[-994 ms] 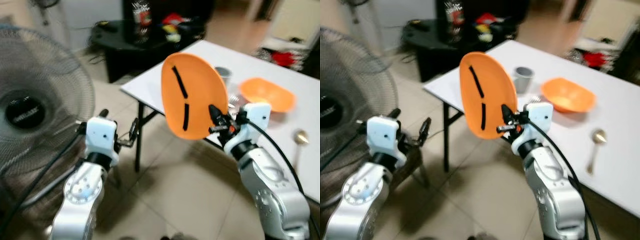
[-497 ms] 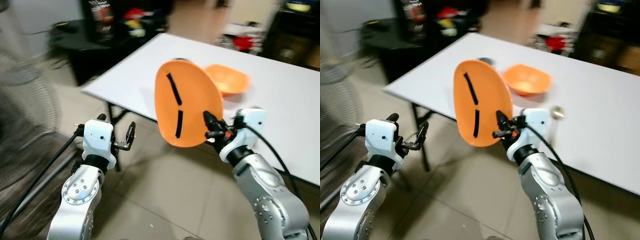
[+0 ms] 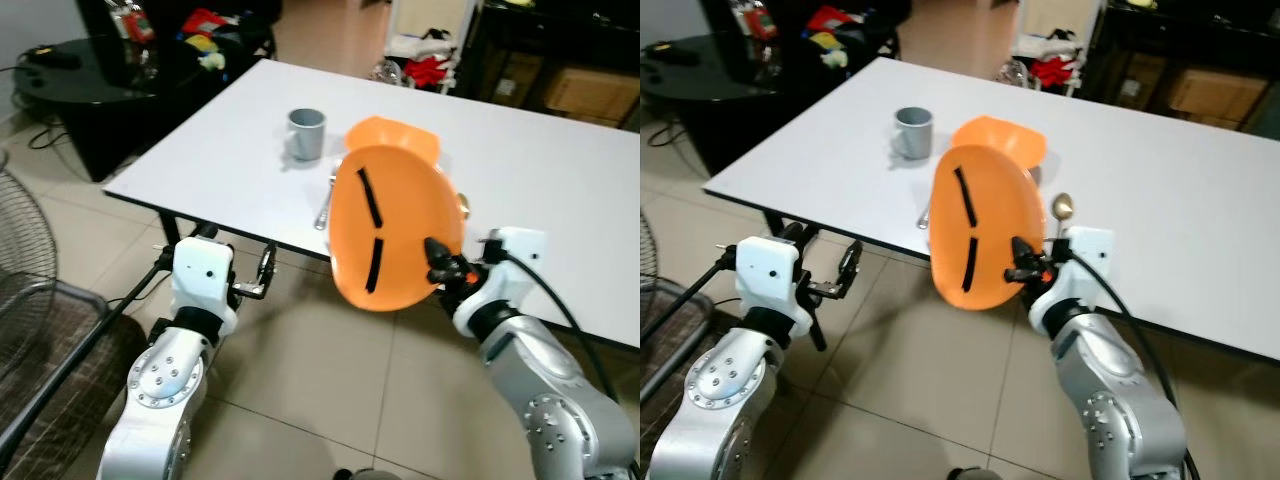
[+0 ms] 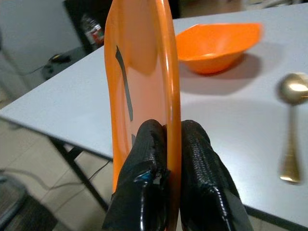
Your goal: Setting the table
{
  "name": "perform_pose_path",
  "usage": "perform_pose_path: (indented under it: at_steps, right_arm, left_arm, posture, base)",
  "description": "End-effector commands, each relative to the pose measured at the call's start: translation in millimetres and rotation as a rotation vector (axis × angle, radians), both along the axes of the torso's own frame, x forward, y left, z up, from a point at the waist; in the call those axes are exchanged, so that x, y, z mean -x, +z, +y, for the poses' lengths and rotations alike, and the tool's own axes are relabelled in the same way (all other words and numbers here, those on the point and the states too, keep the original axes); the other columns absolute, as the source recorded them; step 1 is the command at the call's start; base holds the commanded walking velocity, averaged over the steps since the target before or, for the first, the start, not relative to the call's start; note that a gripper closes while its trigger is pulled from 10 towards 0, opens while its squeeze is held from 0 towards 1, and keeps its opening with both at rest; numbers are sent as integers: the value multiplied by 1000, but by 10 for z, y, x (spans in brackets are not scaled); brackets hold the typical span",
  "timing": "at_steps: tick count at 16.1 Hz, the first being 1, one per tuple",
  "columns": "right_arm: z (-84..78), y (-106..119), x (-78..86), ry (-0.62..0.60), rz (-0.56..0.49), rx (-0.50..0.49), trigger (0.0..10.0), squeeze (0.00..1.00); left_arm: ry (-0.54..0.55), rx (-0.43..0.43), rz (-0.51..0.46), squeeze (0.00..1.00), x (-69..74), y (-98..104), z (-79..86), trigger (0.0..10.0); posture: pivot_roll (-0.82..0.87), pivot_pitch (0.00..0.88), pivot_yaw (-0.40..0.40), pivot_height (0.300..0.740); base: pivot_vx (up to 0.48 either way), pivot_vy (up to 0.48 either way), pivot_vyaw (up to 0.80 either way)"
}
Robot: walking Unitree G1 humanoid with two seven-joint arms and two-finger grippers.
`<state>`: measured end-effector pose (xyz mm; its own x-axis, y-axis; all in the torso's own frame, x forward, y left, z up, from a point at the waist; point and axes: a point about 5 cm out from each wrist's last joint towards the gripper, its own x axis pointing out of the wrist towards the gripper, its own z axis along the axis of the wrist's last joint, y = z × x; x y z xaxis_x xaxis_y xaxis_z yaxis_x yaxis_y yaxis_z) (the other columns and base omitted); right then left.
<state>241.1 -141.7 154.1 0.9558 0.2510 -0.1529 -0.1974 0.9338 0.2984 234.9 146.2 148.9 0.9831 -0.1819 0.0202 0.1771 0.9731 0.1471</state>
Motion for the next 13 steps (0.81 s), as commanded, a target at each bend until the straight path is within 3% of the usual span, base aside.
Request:
perform_pose_path:
  at_steps: [1,5,10,13]
  right_arm:
    - [14,55,4,13,-19,1,10000,0]
    - [29,41,2,10,7,-54,10000,0]
    - [33,19,-20,3,27,-54,10000,0]
    - [31,56,-66,-10,12,-71,10000,0]
  left_arm:
    - [5,-2,0,0,-1,-6,15,10000]
    - [12,-8,6,0,-29,-8,61,10000]
    - [21,-8,15,0,-34,-17,71,10000]
    - [11,29,2,0,-60,21,67,10000]
  posture:
    - [46,0,-22,740]
    - [47,0,-22,740]
    - [49,0,-16,740]
    - [47,0,-11,740]
  base:
    - [0,454,-781]
    - [0,403,-195]
    - [0,0,0]
    - [0,0,-800]
